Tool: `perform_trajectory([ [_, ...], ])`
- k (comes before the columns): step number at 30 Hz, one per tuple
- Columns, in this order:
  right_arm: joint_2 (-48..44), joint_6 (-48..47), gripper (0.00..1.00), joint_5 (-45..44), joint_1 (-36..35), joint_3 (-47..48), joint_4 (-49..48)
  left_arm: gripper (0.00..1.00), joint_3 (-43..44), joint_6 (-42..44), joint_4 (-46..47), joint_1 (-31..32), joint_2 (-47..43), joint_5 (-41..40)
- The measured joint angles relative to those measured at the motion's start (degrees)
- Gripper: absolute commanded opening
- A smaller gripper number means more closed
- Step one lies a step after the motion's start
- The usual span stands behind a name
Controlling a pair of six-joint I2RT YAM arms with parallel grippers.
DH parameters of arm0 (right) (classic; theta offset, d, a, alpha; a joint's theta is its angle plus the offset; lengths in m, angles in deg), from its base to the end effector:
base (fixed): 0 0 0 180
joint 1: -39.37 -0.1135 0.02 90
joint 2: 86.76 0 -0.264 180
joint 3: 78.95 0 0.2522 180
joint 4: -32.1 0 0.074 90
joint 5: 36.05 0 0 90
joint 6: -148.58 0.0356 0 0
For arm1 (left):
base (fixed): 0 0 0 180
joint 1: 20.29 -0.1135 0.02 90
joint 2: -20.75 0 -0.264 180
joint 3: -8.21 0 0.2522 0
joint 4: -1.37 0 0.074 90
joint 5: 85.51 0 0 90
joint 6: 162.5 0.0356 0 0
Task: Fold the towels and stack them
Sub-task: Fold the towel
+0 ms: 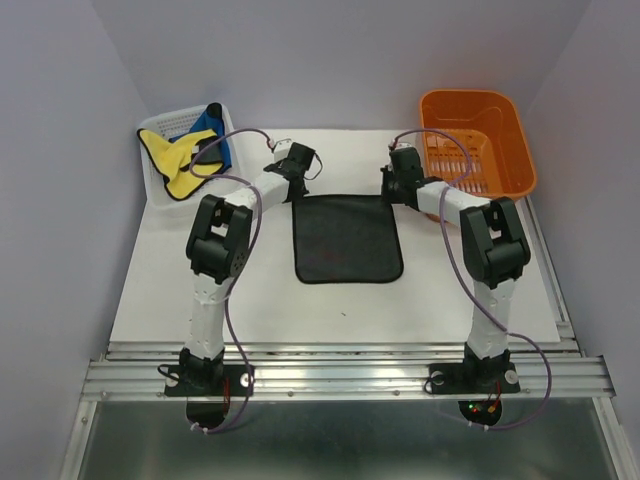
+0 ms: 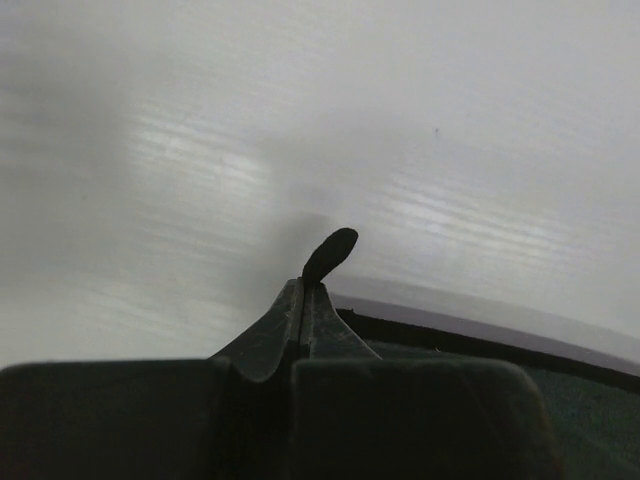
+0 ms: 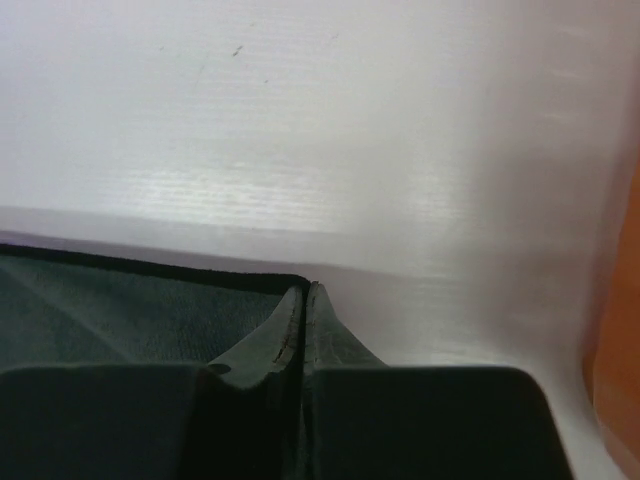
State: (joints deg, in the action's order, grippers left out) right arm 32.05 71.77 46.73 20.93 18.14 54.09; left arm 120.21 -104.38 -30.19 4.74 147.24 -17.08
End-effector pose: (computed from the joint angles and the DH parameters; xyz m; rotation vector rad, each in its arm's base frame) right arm 0.4383 0.1414 0.1760 -0.0439 2.3293 0.1299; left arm 0.4545 -0.1978 0.1855 -0.3136 2.2836 -0.0570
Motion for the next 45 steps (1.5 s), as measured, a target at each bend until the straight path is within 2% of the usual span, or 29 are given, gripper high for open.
perform_trajectory([
  [8,-16.0,0.1,0.01,5.3,-0.1,-16.2,-8.9,0.0,-15.2,-1.2,5.2,0.0,-13.1,4.8],
  [15,-24.0,0.8,0.02,6.9,-0.5,-26.1,-11.5,0.0,-30.2,-3.2,11.0,0.3,-27.7,10.1],
  [25,-34.8,0.3,0.05,7.2,-1.2,-34.3,-11.3,0.0,-46.9,-6.9,15.1,4.7,-36.4,14.2],
  [35,-36.5,-0.3,0.06,8.9,-1.3,-39.0,-10.0,0.0,-53.2,-9.0,16.6,6.4,-44.8,14.4],
  [45,-43.3,2.0,0.07,9.0,-1.3,-43.5,-9.6,0.0,-57.3,-11.1,17.4,9.9,-45.7,14.5],
])
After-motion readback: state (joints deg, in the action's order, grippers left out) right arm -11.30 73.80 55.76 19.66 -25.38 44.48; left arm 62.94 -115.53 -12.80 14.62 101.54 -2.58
